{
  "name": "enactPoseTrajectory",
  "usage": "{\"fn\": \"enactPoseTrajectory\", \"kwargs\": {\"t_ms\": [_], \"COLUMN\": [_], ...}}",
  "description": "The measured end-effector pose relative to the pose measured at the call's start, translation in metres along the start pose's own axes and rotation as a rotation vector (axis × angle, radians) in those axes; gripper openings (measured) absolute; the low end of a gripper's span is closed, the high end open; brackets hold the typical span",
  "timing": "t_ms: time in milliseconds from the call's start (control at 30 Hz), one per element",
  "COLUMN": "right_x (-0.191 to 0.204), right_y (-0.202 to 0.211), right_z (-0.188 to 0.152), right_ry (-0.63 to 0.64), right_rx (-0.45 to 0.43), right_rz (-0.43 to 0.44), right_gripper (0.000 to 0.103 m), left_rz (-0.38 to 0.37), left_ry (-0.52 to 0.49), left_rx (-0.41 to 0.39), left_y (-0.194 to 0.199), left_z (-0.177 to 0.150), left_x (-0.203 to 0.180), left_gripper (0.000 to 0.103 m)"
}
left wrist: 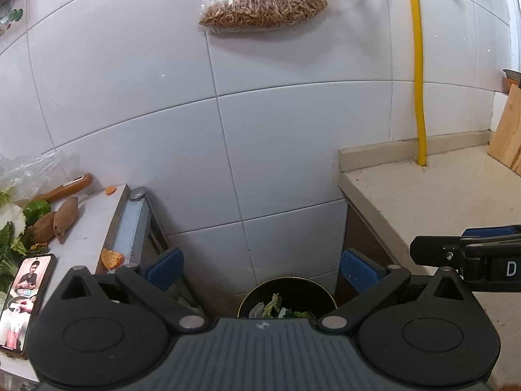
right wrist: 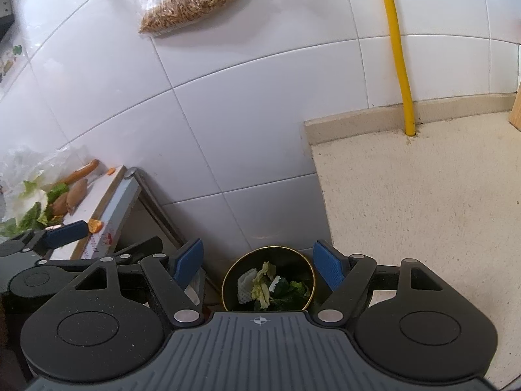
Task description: Collect trash
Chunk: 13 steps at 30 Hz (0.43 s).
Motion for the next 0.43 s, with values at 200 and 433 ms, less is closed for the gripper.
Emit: {"fn": "enactPoseTrajectory", "kwargs": {"t_ms": [200, 433], "right_x": [-0.0008, -0.002], "right_y": [0.0013, 0.0039], "right_z": [-0.0002, -0.0006], "right_ry": [0.001, -0.003], "right_rx": [-0.001, -0.009], "right_rz": [0.004, 0.005], "right_gripper": [0.08, 0.081], "left_rz": [0.013, 0.067], "left_ry": [0.001, 0.008], "left_rx": [-0.018, -0.049], "left_y": [0.0028, 0.0087], "left_z": [-0.0008, 0.0002], "left_x": [-0.0023, 0.0011], "left_gripper": [0.099, 0.099]}}
Point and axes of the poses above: each gripper's, at about its wrist camera, not at the fingertips, and y roughly against the way its jaws point, x to its left, z to its top, the point moved 4 cm from there along -y, roughly the way its jaws point, and after that the axes turned 4 degrees about -z, right-handed, at the moved point
